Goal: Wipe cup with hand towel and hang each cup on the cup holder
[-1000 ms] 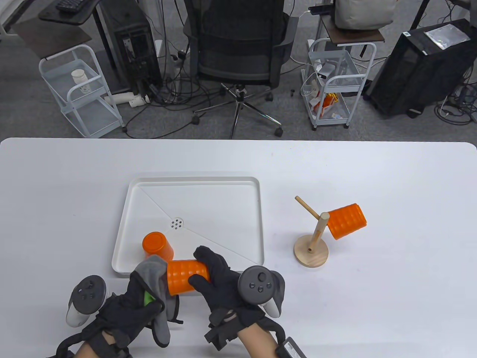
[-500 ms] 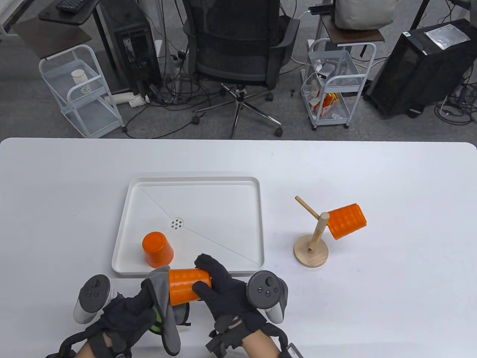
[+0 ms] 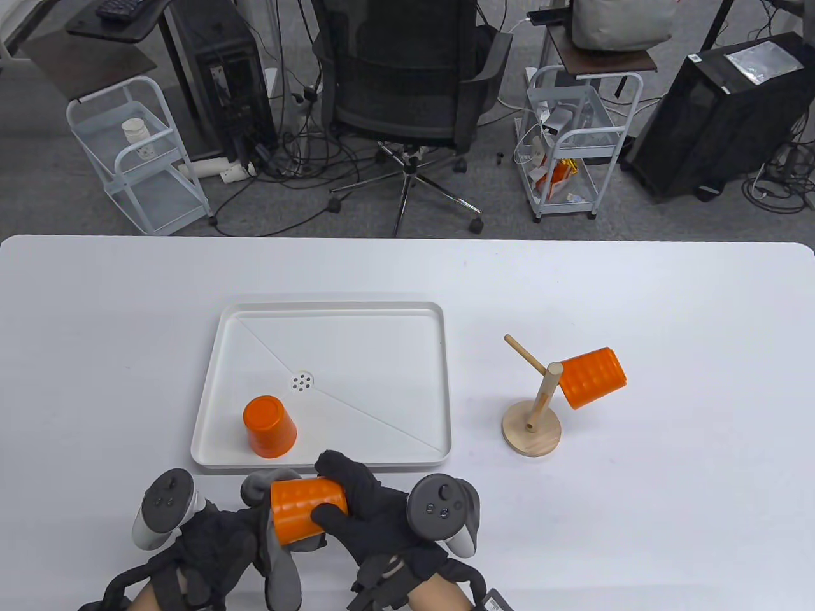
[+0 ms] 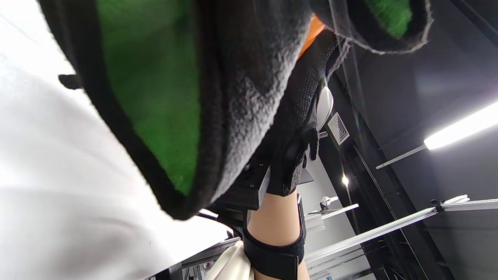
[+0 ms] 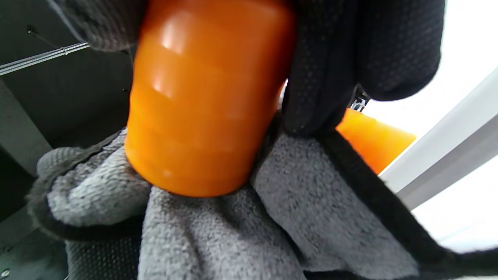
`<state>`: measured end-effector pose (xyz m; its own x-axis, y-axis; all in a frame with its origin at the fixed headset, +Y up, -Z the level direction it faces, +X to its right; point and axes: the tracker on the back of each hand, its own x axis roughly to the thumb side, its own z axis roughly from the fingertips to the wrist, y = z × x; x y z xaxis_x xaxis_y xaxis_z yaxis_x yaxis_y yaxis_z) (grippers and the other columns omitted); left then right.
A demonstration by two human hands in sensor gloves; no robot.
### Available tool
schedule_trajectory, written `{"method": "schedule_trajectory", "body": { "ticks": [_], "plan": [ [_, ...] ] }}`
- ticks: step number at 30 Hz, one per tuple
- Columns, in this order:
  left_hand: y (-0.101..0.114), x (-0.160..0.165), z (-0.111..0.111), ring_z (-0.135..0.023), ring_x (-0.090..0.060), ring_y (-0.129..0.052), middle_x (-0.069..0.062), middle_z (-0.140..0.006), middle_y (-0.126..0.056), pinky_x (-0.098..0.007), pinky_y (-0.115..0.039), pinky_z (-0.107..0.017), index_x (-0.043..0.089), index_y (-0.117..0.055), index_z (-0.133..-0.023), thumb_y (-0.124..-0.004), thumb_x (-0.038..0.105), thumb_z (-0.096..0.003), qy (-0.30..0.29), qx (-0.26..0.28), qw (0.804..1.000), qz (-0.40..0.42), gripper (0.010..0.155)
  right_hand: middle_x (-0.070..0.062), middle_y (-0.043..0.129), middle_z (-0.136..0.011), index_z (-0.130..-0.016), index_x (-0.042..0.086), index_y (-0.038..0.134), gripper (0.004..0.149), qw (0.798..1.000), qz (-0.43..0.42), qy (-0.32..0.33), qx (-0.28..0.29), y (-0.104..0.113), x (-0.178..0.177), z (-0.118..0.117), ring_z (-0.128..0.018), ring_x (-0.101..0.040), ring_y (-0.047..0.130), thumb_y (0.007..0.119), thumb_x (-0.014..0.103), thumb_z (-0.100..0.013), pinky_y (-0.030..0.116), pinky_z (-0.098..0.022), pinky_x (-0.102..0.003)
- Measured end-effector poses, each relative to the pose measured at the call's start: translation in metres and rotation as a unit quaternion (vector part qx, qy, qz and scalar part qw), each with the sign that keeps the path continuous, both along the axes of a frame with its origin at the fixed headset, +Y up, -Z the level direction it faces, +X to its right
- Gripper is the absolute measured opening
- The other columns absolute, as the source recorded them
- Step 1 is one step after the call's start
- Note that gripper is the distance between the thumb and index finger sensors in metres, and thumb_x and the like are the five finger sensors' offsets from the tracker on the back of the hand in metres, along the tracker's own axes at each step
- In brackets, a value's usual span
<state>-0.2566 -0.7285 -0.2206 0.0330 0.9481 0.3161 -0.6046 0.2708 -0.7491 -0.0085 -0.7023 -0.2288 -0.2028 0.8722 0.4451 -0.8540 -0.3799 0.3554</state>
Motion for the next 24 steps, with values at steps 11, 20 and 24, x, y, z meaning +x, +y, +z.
{"method": "schedule_trajectory", "body": {
  "ticks": [11,20,24],
  "plan": [
    [-0.006,0.001,-0.002,-0.099,-0.055,-0.060,0.013,-0.123,-0.050,-0.068,-0.059,-0.066,0.034,-0.048,-0.113,-0.043,0.082,-0.0398,-0.025,-0.031,0.999,0.007,0.088,-0.017,0.059,-0.106,-0.105,0.021,0.037,0.075,0.993,0.065,0.002,0.097,0.003,-0.015,0.015,-0.063,-0.036,0.096,0.071,0.054,-0.046,0.081,-0.056,-0.057],
    [-0.008,-0.002,-0.005,-0.098,-0.056,-0.056,0.009,-0.121,-0.057,-0.069,-0.056,-0.065,0.030,-0.053,-0.113,-0.037,0.082,-0.0422,-0.037,-0.065,0.996,0.046,0.089,-0.011,0.045,-0.111,-0.103,0.026,0.033,0.077,0.975,0.103,0.009,0.195,0.008,-0.023,0.027,-0.081,-0.044,0.085,0.078,0.046,-0.045,0.072,-0.066,-0.062],
    [-0.005,-0.002,-0.003,-0.100,-0.055,-0.052,0.009,-0.120,-0.058,-0.069,-0.052,-0.067,0.031,-0.053,-0.112,-0.041,0.081,-0.0423,-0.026,-0.047,0.998,0.025,0.087,-0.016,0.047,-0.110,-0.103,0.024,0.033,0.077,0.976,0.103,0.005,0.190,0.008,-0.023,0.026,-0.078,-0.043,0.088,0.077,0.046,-0.045,0.074,-0.064,-0.062]
  ]
}}
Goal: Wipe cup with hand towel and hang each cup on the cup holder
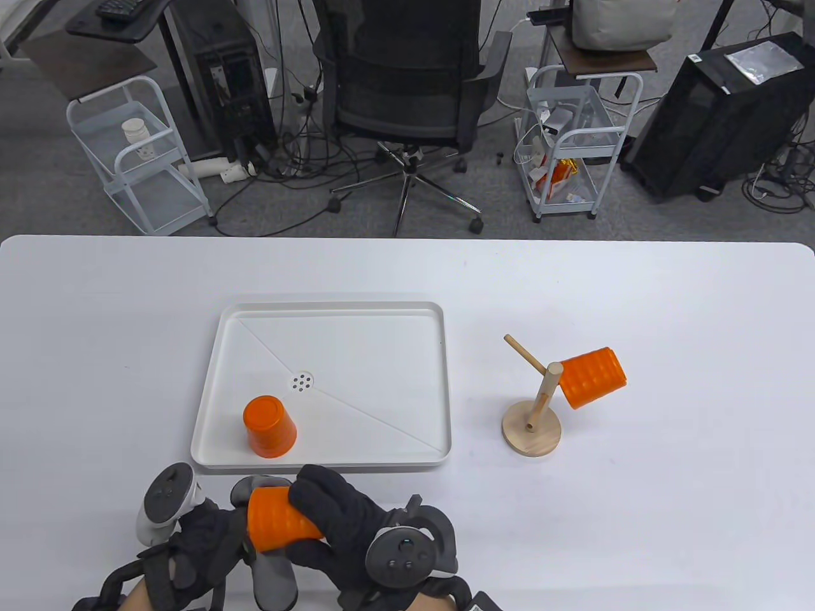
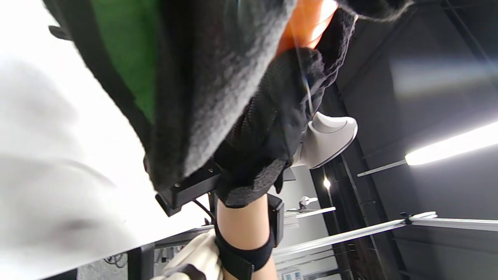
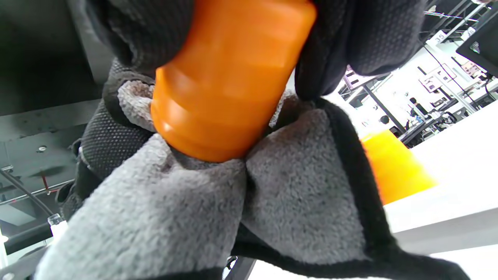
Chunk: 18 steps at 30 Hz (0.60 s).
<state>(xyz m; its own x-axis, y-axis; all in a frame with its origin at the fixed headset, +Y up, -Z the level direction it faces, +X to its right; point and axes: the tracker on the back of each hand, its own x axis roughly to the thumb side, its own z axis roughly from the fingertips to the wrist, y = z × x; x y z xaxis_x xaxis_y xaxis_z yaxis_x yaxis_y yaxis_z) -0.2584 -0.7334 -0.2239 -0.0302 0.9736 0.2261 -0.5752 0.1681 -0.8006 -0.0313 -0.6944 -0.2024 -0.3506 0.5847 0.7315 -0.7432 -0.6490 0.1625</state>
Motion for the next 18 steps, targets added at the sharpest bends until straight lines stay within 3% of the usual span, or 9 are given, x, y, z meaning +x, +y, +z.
{"method": "schedule_trajectory", "body": {
  "ticks": [8,15,18],
  "plan": [
    [0.014,0.002,0.007,-0.104,-0.054,-0.042,0.010,-0.121,-0.055,-0.071,-0.044,-0.070,0.032,-0.053,-0.112,-0.049,0.078,-0.0414,0.019,0.105,0.990,-0.096,0.084,-0.025,0.070,-0.097,-0.103,0.014,0.045,0.077,0.993,-0.050,-0.004,-0.110,-0.008,0.007,-0.012,-0.051,-0.035,0.105,0.071,0.056,-0.044,0.089,-0.046,-0.055],
    [0.025,0.008,0.016,-0.107,-0.050,-0.038,0.013,-0.121,-0.053,-0.070,-0.041,-0.073,0.035,-0.055,-0.110,-0.053,0.078,-0.0405,0.031,0.198,0.964,-0.177,0.082,-0.030,0.085,-0.080,-0.099,0.005,0.057,0.078,0.975,-0.093,0.002,-0.202,-0.016,0.012,-0.021,-0.033,-0.029,0.108,0.068,0.061,-0.045,0.093,-0.033,-0.051],
    [0.026,0.010,0.019,-0.108,-0.050,-0.038,0.013,-0.121,-0.053,-0.070,-0.041,-0.073,0.035,-0.055,-0.110,-0.054,0.077,-0.0404,0.034,0.211,0.959,-0.188,0.082,-0.030,0.087,-0.077,-0.098,0.004,0.059,0.079,0.972,-0.100,0.006,-0.215,-0.019,0.013,-0.023,-0.029,-0.028,0.108,0.068,0.062,-0.045,0.093,-0.031,-0.050]
  ]
}}
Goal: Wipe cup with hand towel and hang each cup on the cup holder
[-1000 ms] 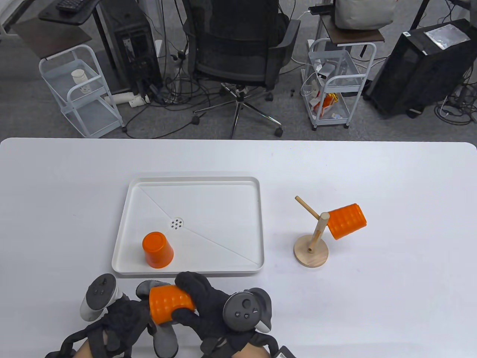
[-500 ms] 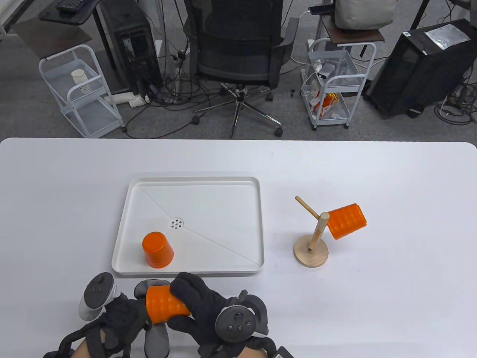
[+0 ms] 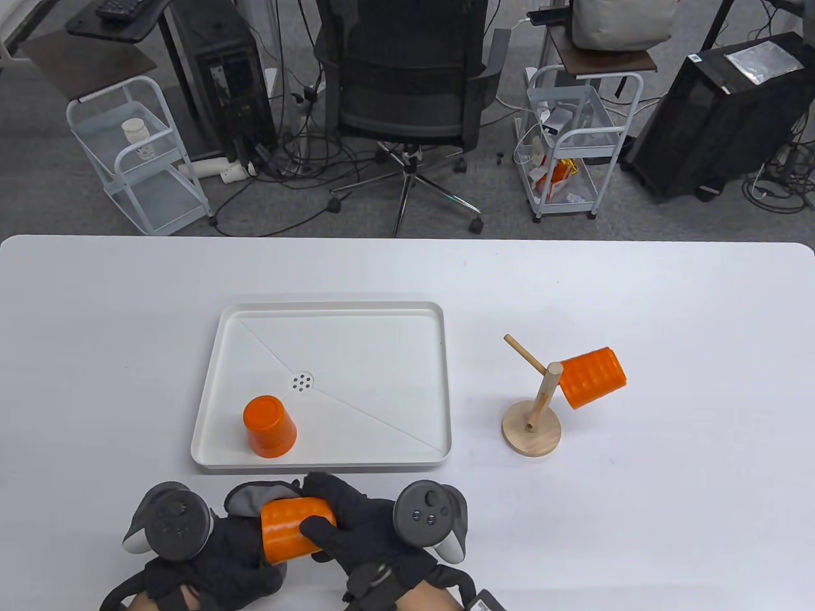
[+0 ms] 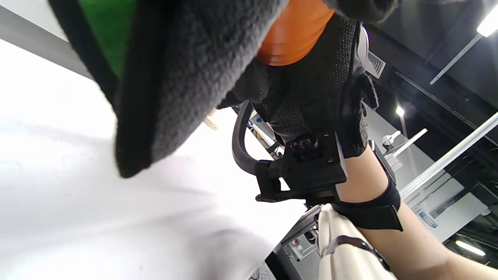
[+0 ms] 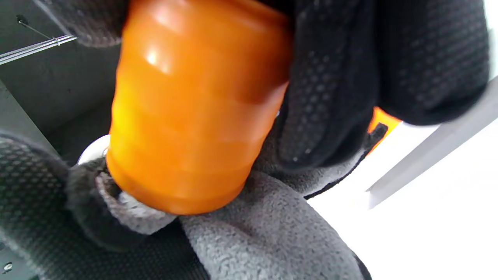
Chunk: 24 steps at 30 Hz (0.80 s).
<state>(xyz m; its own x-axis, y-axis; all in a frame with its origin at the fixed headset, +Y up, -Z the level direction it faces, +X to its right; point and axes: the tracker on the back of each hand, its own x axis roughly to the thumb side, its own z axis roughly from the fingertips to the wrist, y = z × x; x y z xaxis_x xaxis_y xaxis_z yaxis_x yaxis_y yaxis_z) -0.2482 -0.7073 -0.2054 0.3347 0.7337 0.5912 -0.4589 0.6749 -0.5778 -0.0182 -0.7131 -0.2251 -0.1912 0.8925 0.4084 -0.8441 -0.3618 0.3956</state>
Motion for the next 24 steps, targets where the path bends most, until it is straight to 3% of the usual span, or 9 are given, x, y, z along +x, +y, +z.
{"method": "schedule_trajectory", "body": {
  "ticks": [5,14,24],
  "plan": [
    [-0.004,-0.002,-0.003,-0.107,-0.050,-0.037,0.011,-0.121,-0.054,-0.071,-0.041,-0.072,0.032,-0.058,-0.110,-0.052,0.077,-0.0409,-0.009,-0.043,0.998,0.043,0.083,-0.028,0.083,-0.081,-0.099,0.006,0.055,0.078,0.999,0.019,-0.002,0.037,0.003,-0.002,0.003,-0.033,-0.029,0.107,0.067,0.061,-0.045,0.092,-0.034,-0.051],
    [-0.016,-0.008,-0.013,-0.104,-0.053,-0.040,0.007,-0.121,-0.054,-0.071,-0.045,-0.070,0.030,-0.056,-0.112,-0.048,0.079,-0.0418,-0.025,-0.143,0.981,0.126,0.086,-0.020,0.063,-0.103,-0.104,0.017,0.040,0.075,0.987,0.072,-0.006,0.144,0.012,-0.009,0.015,-0.063,-0.039,0.097,0.070,0.054,-0.046,0.082,-0.054,-0.059],
    [-0.024,-0.010,-0.020,-0.100,-0.056,-0.047,0.002,-0.119,-0.060,-0.070,-0.049,-0.067,0.025,-0.057,-0.112,-0.039,0.079,-0.0427,-0.040,-0.217,0.956,0.194,0.090,-0.015,0.049,-0.110,-0.104,0.021,0.033,0.077,0.972,0.099,0.002,0.212,0.016,-0.014,0.023,-0.080,-0.047,0.084,0.076,0.046,-0.045,0.071,-0.065,-0.064]
  ]
}}
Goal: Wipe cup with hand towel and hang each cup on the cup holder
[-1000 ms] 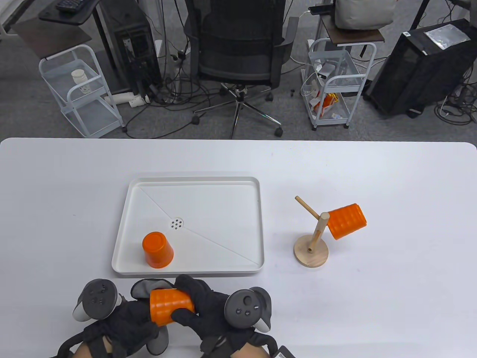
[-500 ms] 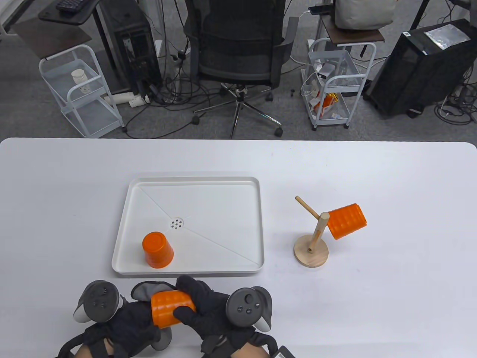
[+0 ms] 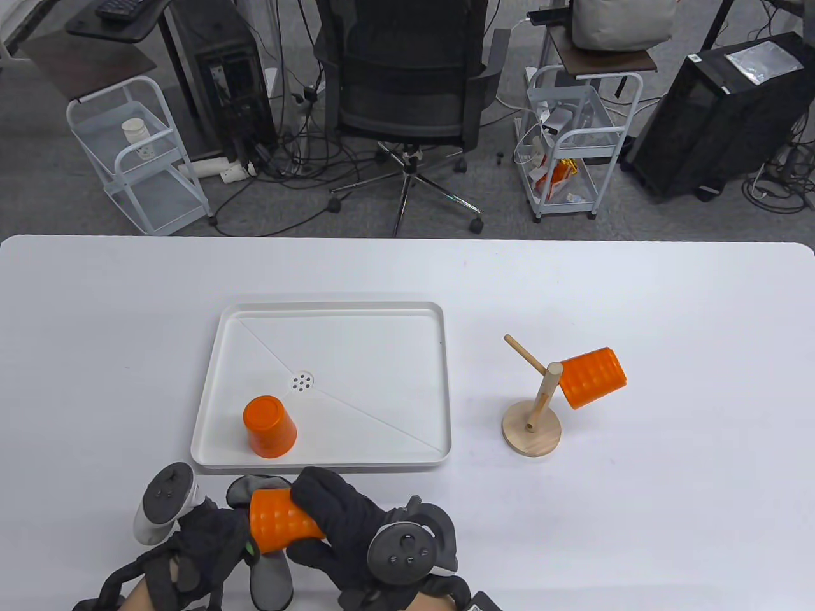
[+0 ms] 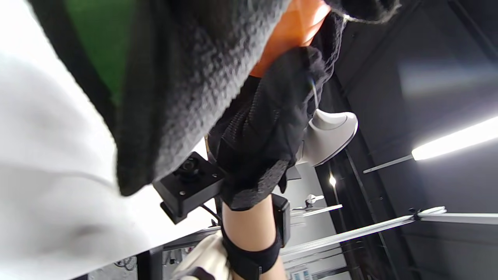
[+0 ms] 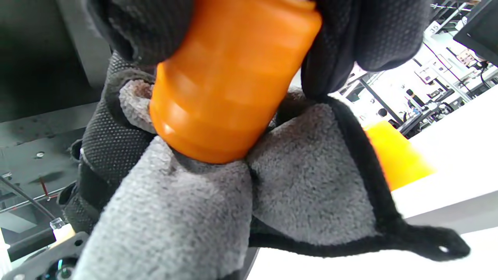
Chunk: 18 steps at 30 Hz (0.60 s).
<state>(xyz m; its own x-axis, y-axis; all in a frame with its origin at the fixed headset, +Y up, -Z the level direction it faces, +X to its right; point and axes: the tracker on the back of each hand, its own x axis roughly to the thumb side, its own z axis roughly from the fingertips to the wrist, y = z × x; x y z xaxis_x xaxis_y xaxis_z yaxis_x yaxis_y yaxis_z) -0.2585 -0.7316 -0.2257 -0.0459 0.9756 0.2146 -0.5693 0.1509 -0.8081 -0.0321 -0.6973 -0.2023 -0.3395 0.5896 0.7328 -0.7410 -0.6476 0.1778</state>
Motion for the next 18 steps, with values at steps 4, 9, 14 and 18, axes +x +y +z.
{"method": "schedule_trajectory", "body": {
  "ticks": [4,9,14,18],
  "plan": [
    [0.000,0.000,0.000,-0.100,-0.056,-0.048,0.003,-0.118,-0.061,-0.070,-0.049,-0.067,0.026,-0.057,-0.111,-0.040,0.079,-0.0429,0.002,0.005,1.000,-0.008,0.088,-0.017,0.049,-0.109,-0.104,0.021,0.034,0.076,1.000,0.002,-0.001,0.000,0.000,0.000,0.000,-0.079,-0.046,0.086,0.076,0.046,-0.045,0.072,-0.064,-0.064],
    [0.006,0.001,0.004,-0.102,-0.055,-0.042,0.004,-0.119,-0.060,-0.071,-0.044,-0.069,0.027,-0.057,-0.111,-0.046,0.077,-0.0424,0.015,0.051,0.997,-0.051,0.086,-0.022,0.056,-0.105,-0.104,0.017,0.038,0.076,0.999,-0.011,-0.004,-0.036,-0.002,0.002,-0.003,-0.069,-0.044,0.094,0.074,0.049,-0.045,0.079,-0.057,-0.062],
    [0.016,0.002,0.009,-0.104,-0.054,-0.038,0.007,-0.119,-0.059,-0.071,-0.041,-0.070,0.029,-0.058,-0.110,-0.050,0.076,-0.0424,0.034,0.120,0.986,-0.108,0.083,-0.024,0.064,-0.101,-0.104,0.015,0.042,0.075,0.997,-0.029,-0.003,-0.074,-0.005,0.004,-0.008,-0.060,-0.040,0.100,0.071,0.053,-0.045,0.084,-0.051,-0.059],
    [0.024,0.003,0.015,-0.106,-0.052,-0.036,0.009,-0.119,-0.058,-0.071,-0.038,-0.072,0.031,-0.058,-0.110,-0.052,0.076,-0.0420,0.049,0.186,0.968,-0.161,0.081,-0.026,0.069,-0.098,-0.103,0.013,0.045,0.075,0.994,-0.044,0.003,-0.105,-0.007,0.006,-0.011,-0.055,-0.039,0.102,0.070,0.054,-0.045,0.086,-0.048,-0.058]
  ]
}}
